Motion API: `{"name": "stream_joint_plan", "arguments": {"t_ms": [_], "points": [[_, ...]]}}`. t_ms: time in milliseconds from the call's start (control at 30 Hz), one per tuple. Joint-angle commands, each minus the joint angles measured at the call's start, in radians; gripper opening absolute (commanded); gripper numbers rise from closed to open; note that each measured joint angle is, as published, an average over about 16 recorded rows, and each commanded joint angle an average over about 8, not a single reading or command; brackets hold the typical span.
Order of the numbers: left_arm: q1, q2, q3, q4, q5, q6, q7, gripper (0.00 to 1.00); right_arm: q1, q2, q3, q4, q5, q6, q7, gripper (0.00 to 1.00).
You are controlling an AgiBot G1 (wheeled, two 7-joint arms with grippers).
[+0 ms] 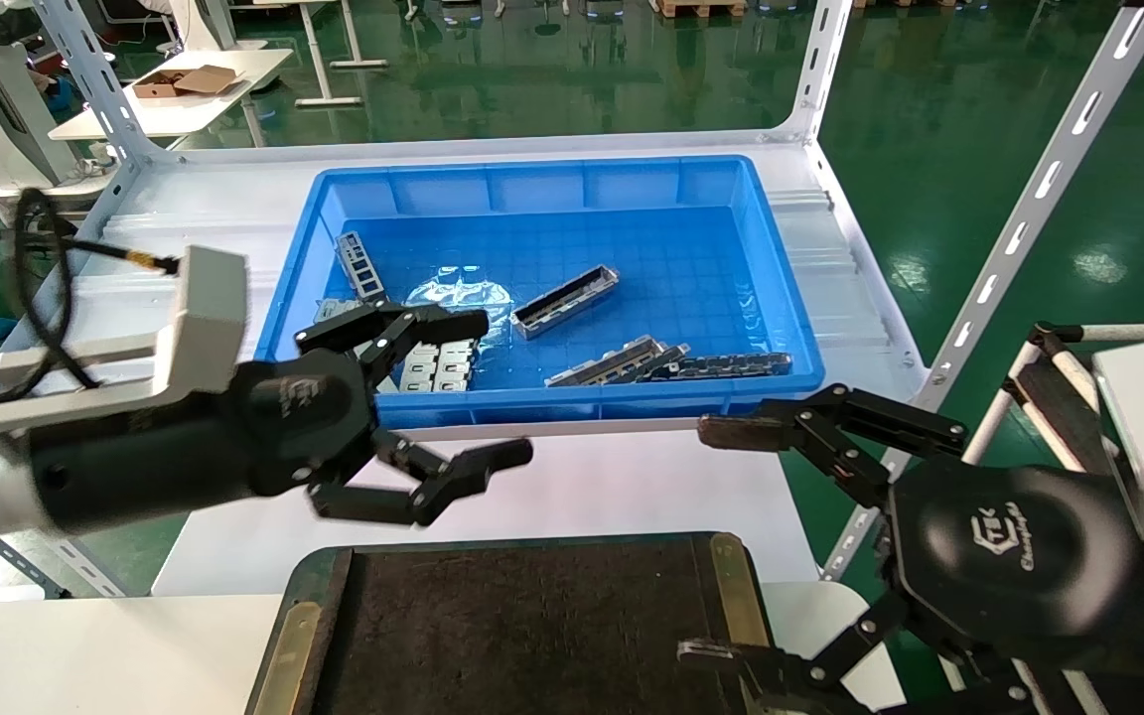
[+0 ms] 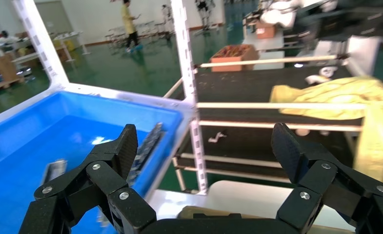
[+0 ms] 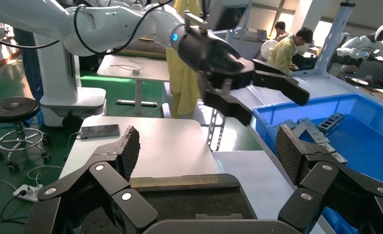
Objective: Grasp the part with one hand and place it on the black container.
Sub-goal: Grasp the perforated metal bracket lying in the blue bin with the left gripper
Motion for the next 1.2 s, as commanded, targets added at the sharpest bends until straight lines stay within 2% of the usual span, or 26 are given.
{"name": "stream_joint_plan", "arguments": {"t_ms": [33, 800, 967, 1200], "points": [[-0.027, 0.026, 0.013, 0.038, 0.028, -0.013, 0.009, 1.0, 0.0, 0.0, 0.0, 0.0, 0.0, 0.0, 0.0, 1.0], [-0.342, 0.35, 0.099, 0.72, 0.224, -0.205, 0.283, 1.0, 0.0, 0.0, -0.001, 0.0, 0.0, 0.0, 0.0, 1.0], [-0.383, 0.409, 0.105, 0.838, 0.242, -0.303, 0.327, 1.0, 0.0, 0.0, -0.001, 0.0, 0.0, 0.0, 0.0, 1.0], [-0.41, 0.492, 0.107, 0.939, 0.255, -0.526, 0.359, 1.0, 0.0, 0.0, -0.001, 0.0, 0.001, 0.0, 0.0, 1.0]]}}
